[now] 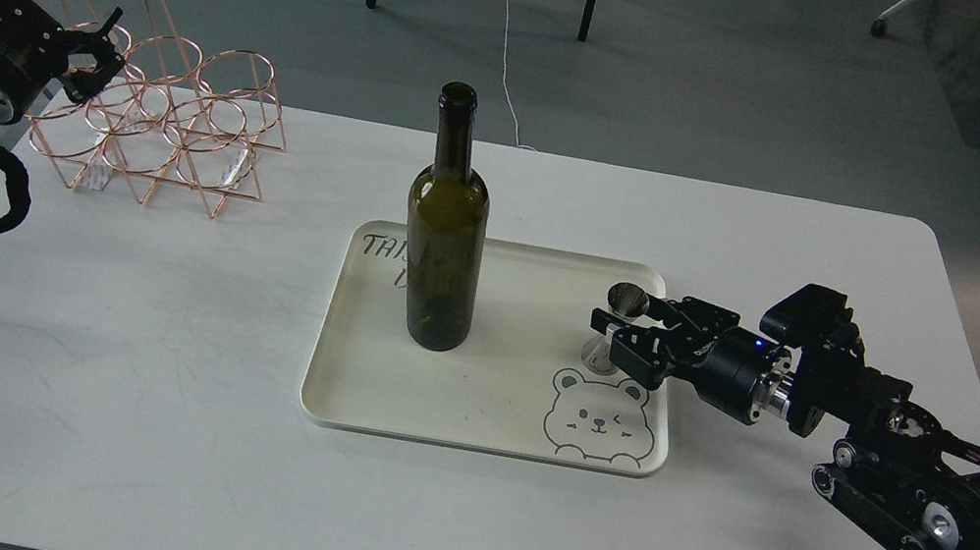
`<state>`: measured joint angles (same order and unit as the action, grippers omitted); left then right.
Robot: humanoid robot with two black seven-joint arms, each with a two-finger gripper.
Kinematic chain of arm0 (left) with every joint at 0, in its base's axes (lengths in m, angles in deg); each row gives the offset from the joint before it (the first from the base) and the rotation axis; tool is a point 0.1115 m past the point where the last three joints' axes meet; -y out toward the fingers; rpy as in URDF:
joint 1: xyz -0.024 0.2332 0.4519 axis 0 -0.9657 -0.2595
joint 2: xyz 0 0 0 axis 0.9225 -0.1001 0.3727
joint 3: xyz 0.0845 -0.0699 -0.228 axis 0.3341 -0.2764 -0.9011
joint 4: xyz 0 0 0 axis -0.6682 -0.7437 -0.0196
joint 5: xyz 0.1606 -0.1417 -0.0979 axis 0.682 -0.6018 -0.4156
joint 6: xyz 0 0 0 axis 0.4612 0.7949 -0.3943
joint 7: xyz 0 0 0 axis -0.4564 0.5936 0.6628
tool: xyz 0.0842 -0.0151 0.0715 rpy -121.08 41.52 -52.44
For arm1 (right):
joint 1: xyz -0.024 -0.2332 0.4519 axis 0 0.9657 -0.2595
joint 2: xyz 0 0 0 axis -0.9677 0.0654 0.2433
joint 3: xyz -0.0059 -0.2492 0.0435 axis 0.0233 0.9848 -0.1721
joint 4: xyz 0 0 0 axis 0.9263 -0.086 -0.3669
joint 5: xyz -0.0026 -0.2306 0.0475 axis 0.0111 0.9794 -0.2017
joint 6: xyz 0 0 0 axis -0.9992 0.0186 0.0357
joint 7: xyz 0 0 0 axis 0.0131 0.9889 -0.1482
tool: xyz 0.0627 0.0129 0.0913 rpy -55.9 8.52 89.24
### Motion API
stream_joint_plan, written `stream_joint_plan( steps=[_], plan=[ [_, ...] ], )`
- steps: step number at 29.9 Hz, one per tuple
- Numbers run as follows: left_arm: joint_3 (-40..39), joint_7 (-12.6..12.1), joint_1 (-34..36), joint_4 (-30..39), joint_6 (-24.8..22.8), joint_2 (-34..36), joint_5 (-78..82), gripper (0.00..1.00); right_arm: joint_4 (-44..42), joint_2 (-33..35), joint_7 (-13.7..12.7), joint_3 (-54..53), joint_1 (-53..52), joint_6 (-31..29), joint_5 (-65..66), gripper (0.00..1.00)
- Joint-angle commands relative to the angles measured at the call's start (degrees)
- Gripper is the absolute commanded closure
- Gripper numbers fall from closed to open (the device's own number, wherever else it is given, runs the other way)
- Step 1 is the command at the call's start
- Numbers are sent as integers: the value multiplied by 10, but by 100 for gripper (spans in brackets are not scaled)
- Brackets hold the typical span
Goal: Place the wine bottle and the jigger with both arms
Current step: 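Reach the right gripper to the metal jigger and grasp it, then lift the jigger with the right gripper and carry it off the tray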
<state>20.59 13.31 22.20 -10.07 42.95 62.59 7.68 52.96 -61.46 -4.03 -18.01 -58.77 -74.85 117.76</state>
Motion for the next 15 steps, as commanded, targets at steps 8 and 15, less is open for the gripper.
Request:
stream_joint_plan(
  steps=[8, 15],
  plan=[
    [1, -1, 3, 0, -1, 9, 1, 2, -6, -5, 0, 25, -13, 0, 0, 81],
    [0, -1, 5, 0, 3, 8, 1, 2, 8, 0, 0, 21, -19, 1, -3, 88]
  ],
)
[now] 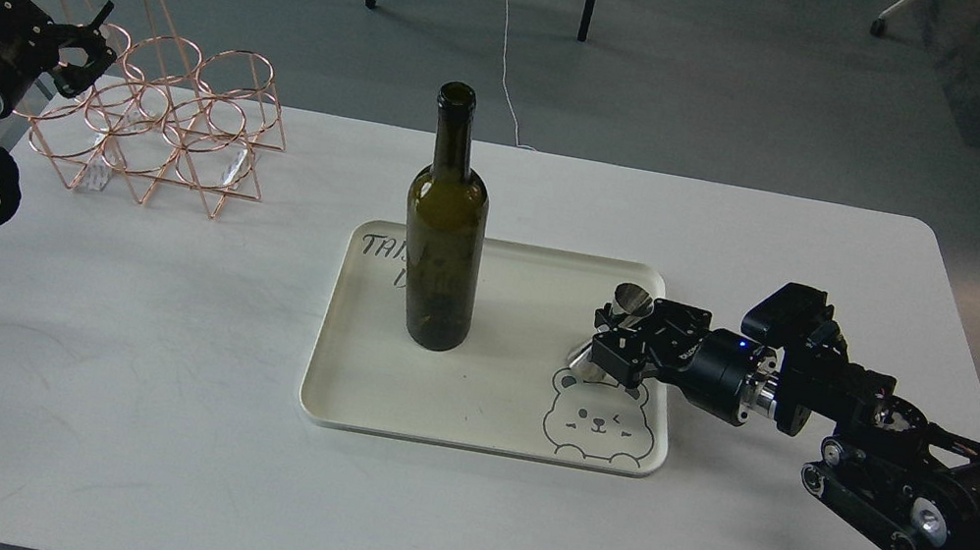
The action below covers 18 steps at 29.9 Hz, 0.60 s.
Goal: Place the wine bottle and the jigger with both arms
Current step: 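Lift the jigger with the right gripper and carry it off the tray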
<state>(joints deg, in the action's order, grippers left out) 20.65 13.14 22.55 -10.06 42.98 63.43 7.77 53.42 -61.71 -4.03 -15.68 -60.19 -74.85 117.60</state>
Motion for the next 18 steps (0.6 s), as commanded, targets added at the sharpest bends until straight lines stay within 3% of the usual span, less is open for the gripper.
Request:
stream_joint_plan(
  steps=[1, 5, 13, 18],
  plan=[
    [-1, 0, 3, 0, 3, -1, 0, 2, 5, 3, 0, -3, -9, 2, -1, 88],
    [-1, 0, 5, 0, 4, 0, 0, 2, 28, 24, 0, -21, -20, 4, -4, 88],
    [-1, 0, 7, 0, 4, 17, 0, 2, 98, 165, 0, -80, -6, 5, -11, 88],
    [-2, 0, 7, 1, 6, 19, 0, 2, 99, 224, 0, -85, 28, 48, -14, 88]
  ],
)
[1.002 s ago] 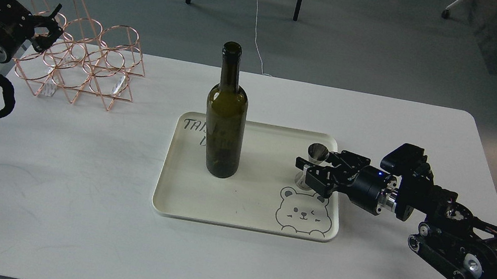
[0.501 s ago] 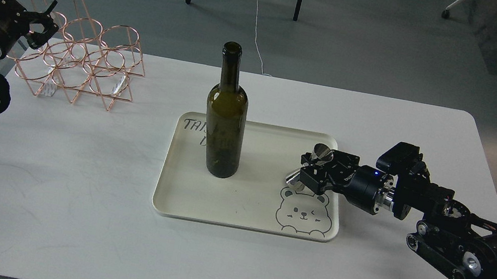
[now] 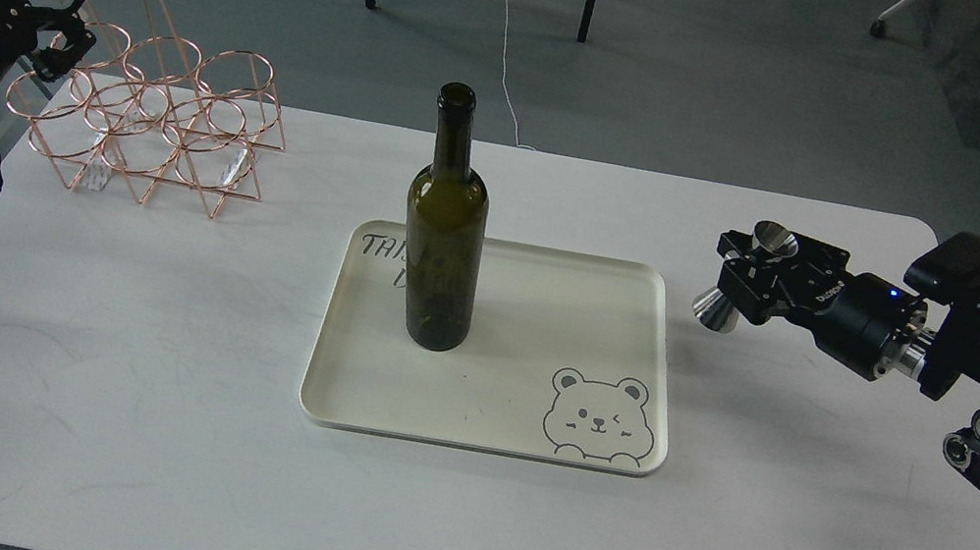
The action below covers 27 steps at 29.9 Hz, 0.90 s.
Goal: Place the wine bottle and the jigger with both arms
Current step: 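Lift the jigger with the right gripper and carry it off the tray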
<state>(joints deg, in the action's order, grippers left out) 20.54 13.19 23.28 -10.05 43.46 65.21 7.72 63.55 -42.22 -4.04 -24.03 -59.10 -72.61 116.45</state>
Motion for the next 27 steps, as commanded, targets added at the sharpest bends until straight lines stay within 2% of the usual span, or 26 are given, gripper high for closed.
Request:
stream_joint_plan(
  steps=[1, 6, 13, 22, 27],
  plan=[
    [-1, 0, 0, 1, 1, 1, 0, 2, -4, 39, 0, -1, 26, 30, -7, 88],
    [0, 0, 0, 1, 1, 1, 0, 2, -34, 49, 0, 1, 64, 47, -66, 87],
    [2, 0, 1, 1, 2, -3, 1, 2, -111, 40, 0, 6, 81, 80, -74, 87],
    [3, 1, 0, 1, 1, -4, 2, 2, -155, -6, 0, 8, 100, 80, -91, 83],
    [4, 1, 0, 1, 0, -2, 2, 2, -184, -31, 0, 9, 102, 89, -91, 77]
  ],
)
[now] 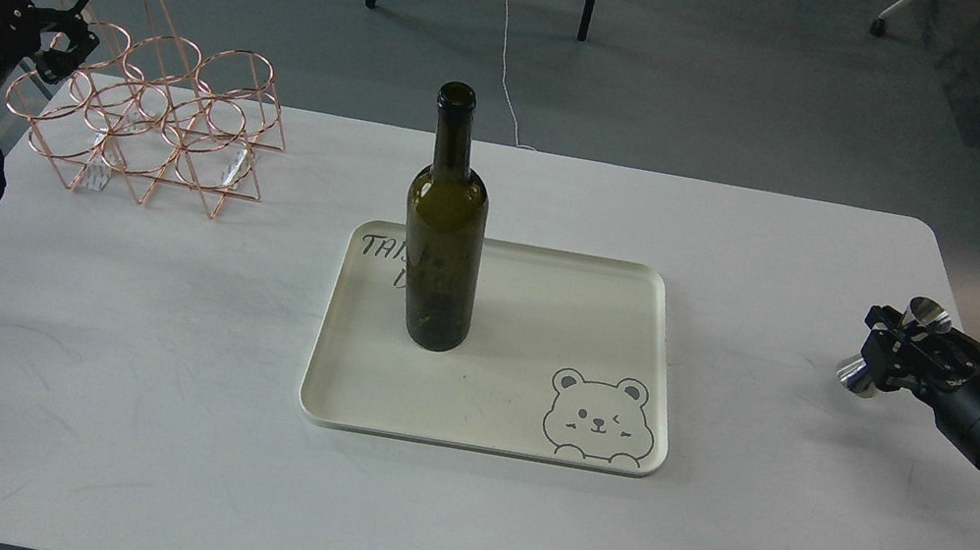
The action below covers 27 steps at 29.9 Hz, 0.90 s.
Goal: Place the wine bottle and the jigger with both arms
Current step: 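Lift the jigger with the right gripper and carry it off the tray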
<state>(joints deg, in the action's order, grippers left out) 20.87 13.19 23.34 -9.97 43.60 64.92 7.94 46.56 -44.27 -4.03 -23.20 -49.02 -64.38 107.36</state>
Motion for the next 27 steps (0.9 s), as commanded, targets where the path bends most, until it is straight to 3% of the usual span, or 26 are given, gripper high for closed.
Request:
stream_joint_plan(
  steps=[1, 14, 27],
  plan=[
    [0, 1, -1, 0, 0, 1, 0, 2, -15, -12, 0, 1, 2, 8, 0, 76],
    [0, 1, -1, 0, -1, 2, 0, 2, -14, -13, 0, 3, 17, 13, 0, 68],
    [-2, 1, 1, 0, -1, 3, 0, 2, 2, -9, 0, 4, 35, 25, 1, 49]
  ],
)
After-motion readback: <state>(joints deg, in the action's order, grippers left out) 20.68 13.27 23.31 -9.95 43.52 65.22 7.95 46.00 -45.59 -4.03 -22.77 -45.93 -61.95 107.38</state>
